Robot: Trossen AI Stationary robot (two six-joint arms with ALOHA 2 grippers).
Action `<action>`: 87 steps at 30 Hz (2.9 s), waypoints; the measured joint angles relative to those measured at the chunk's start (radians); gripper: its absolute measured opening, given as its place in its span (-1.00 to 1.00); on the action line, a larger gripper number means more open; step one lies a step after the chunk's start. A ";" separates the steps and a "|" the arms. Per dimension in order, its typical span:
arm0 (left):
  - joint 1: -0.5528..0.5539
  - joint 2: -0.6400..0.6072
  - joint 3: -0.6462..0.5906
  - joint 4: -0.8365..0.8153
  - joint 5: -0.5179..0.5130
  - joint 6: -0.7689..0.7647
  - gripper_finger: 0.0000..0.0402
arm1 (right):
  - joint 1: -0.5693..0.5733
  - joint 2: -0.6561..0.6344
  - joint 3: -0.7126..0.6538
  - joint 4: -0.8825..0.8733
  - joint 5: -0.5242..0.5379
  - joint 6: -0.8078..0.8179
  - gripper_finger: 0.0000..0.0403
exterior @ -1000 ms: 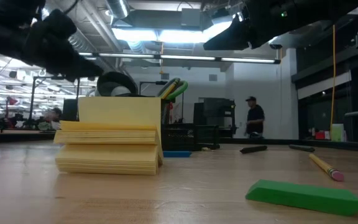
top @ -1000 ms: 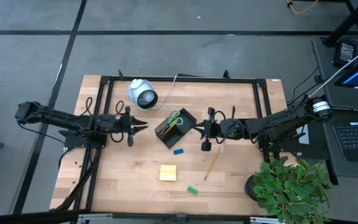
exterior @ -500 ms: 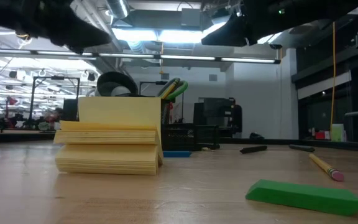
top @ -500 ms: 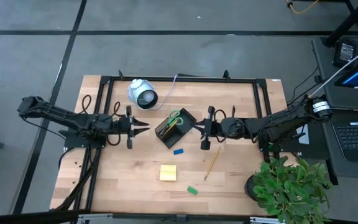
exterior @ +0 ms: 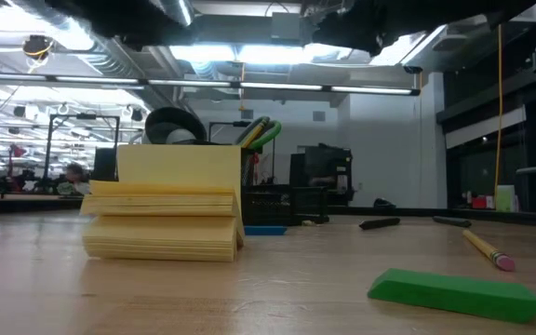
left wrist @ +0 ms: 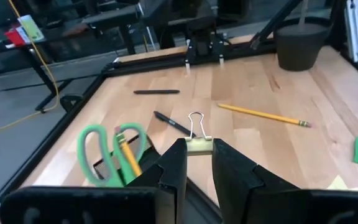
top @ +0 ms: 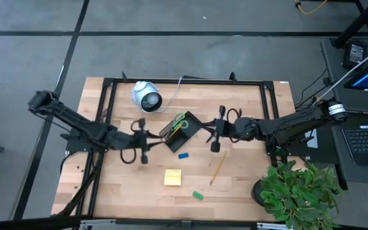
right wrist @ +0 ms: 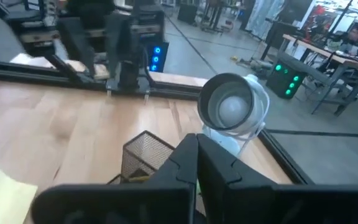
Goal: Pick and place office supplies into organizer
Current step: Put the gold binder clip into the black desk organizer
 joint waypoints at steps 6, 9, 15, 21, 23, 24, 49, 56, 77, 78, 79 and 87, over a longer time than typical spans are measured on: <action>-0.038 0.197 0.164 -0.080 -0.096 -0.047 -0.70 | 0.000 -0.014 0.000 -0.034 -0.001 0.019 -0.96; -0.039 0.289 0.238 -0.100 -0.106 -0.072 -0.70 | 0.008 -0.014 0.000 -0.037 0.000 0.019 -0.96; -0.039 0.436 0.386 -0.236 -0.109 -0.146 -0.70 | 0.048 -0.014 0.000 -0.068 0.000 0.019 -0.96; -0.039 0.553 0.535 -0.358 -0.155 -0.201 -0.70 | 0.086 -0.014 0.000 -0.131 0.000 0.069 -0.96; -0.039 0.586 0.575 -0.395 -0.178 -0.203 -0.70 | 0.097 -0.014 0.000 -0.148 0.000 0.083 -0.96; -0.036 0.605 0.598 -0.398 -0.184 -0.203 -0.70 | 0.101 -0.014 0.000 -0.156 0.000 0.092 -0.96; 0.090 0.711 0.656 -0.635 -0.142 -0.550 -0.70 | 0.124 -0.014 0.000 -0.202 0.000 0.150 -0.96; 0.101 0.771 0.656 -0.637 -0.139 -0.554 -0.70 | 0.123 -0.014 0.000 -0.207 0.000 0.152 -0.96; 0.155 0.841 0.655 -0.709 -0.084 -0.614 -0.70 | 0.123 -0.013 -0.001 -0.216 0.000 0.173 -0.96; 0.156 0.843 0.655 -0.710 -0.082 -0.614 -0.70 | 0.123 -0.013 -0.001 -0.216 0.000 0.173 -0.96; 0.156 0.842 0.655 -0.709 -0.082 -0.614 -0.70 | 0.123 -0.013 -0.001 -0.216 0.000 0.173 -0.96; 0.156 0.842 0.655 -0.708 -0.070 -0.621 -0.70 | 0.124 -0.013 -0.001 -0.216 0.000 0.171 -0.96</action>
